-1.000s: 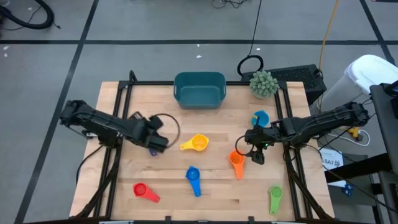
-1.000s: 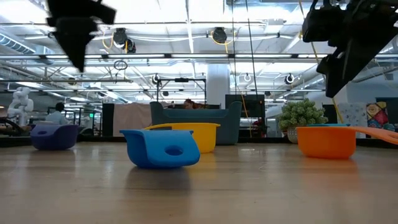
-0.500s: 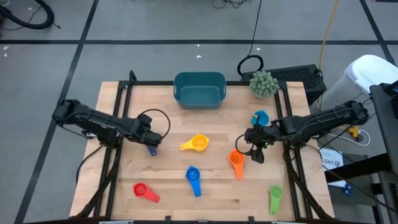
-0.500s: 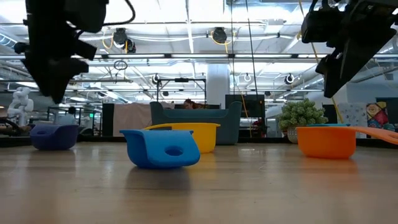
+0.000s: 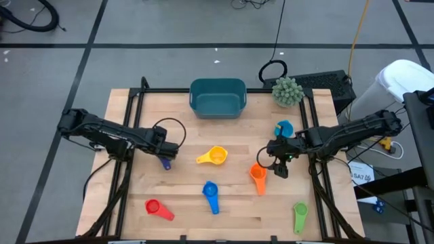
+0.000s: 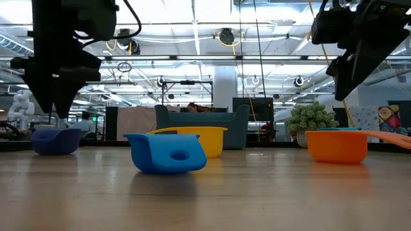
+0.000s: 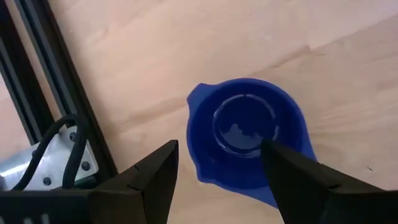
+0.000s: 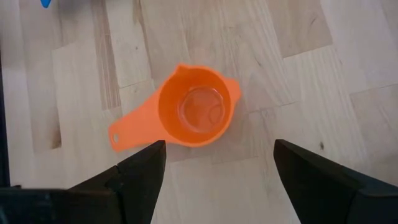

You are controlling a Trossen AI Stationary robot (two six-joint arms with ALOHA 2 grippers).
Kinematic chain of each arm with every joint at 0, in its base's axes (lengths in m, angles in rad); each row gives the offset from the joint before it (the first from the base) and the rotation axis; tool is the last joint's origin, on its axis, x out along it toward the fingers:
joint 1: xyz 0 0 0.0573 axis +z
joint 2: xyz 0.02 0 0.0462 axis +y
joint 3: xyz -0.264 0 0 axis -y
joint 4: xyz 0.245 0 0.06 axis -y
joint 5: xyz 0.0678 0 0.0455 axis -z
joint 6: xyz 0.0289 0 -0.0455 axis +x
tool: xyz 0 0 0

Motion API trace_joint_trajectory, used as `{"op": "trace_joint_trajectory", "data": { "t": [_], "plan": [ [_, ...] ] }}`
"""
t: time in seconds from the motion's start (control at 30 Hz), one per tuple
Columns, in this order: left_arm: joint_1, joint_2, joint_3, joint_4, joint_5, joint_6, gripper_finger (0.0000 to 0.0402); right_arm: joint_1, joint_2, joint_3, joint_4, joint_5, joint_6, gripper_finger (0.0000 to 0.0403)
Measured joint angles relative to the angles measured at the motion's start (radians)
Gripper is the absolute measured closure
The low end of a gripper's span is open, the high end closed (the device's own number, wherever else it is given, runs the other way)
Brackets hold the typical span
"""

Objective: Nest measuring cups in basket
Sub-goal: Stack the dark blue measuring cup on top of the yellow measuring cup

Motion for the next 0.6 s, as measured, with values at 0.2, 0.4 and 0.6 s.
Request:
{"op": "trace_joint_trajectory", "data": {
  "t": [0.2, 0.4, 0.6],
  "plan": [
    [0.002, 0.000, -0.070, -0.001, 0.010, -0.017, 0.0172, 0.000, 0.000, 0.000, -0.007, -0.003, 0.007, 0.0115],
    [0.002, 0.000, -0.119, 0.064, 0.033, -0.021, 0.0172, 0.000, 0.000, 0.000, -0.010, -0.003, 0.005, 0.0115],
    [0.027, 0.000, -0.141, 0.175, 0.035, 0.019, 0.0172, 0.000, 0.000, 0.000, -0.008, -0.003, 0.005, 0.0115]
  ]
}}
